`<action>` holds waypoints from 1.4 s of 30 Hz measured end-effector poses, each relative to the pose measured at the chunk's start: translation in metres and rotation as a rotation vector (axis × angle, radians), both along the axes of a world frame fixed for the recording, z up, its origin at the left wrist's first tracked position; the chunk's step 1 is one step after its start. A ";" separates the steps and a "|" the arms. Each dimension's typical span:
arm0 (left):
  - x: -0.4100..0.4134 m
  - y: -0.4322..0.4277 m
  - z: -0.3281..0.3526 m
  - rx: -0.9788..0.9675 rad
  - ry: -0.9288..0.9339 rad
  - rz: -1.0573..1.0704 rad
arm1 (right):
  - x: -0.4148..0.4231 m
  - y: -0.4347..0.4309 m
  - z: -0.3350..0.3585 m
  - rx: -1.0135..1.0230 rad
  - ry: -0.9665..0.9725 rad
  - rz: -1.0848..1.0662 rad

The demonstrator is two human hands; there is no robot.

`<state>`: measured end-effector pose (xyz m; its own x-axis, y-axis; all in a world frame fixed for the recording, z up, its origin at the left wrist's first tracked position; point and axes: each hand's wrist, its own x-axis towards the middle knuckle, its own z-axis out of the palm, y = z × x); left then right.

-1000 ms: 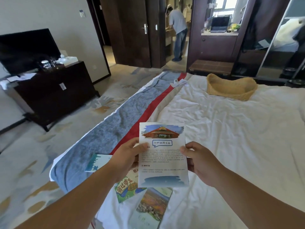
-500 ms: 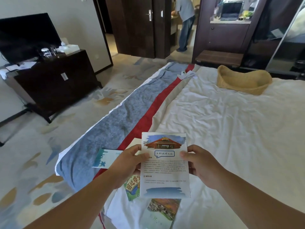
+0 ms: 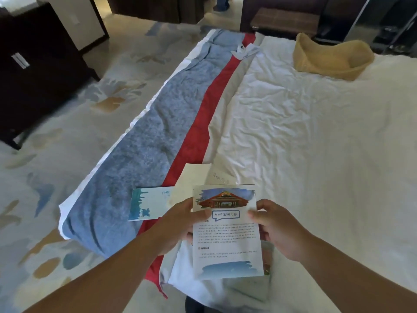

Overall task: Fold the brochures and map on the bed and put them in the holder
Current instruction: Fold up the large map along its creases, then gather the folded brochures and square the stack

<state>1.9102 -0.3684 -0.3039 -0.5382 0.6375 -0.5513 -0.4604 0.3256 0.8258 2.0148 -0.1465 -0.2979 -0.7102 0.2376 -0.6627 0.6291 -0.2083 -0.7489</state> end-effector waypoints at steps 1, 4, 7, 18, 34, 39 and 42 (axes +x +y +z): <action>-0.001 -0.002 -0.006 -0.014 -0.003 -0.008 | 0.000 -0.004 -0.006 -0.004 -0.021 -0.005; -0.004 -0.003 -0.023 -0.050 -0.012 0.010 | 0.002 -0.011 -0.025 0.013 -0.066 -0.023; -0.002 0.003 -0.036 -0.077 -0.001 0.043 | 0.004 -0.012 -0.039 0.058 -0.076 -0.010; 0.043 0.058 -0.091 -0.264 0.069 -0.084 | 0.063 0.017 -0.088 0.147 -0.186 -0.046; 0.173 0.253 -0.260 -0.357 1.207 -0.811 | 0.155 0.148 -0.254 0.875 -0.327 -0.036; 0.179 0.255 -0.288 -0.418 1.292 -0.876 | 0.167 0.160 -0.281 1.264 -0.164 0.560; 0.180 0.254 -0.295 -0.435 1.292 -0.900 | 0.174 0.165 -0.292 1.244 -0.223 0.670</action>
<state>2.0904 -0.1142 -0.5993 -0.3199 0.9092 -0.2666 0.8811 0.3889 0.2689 2.1886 0.0182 -0.5902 -0.8291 0.4040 -0.3864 0.4716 0.8767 -0.0952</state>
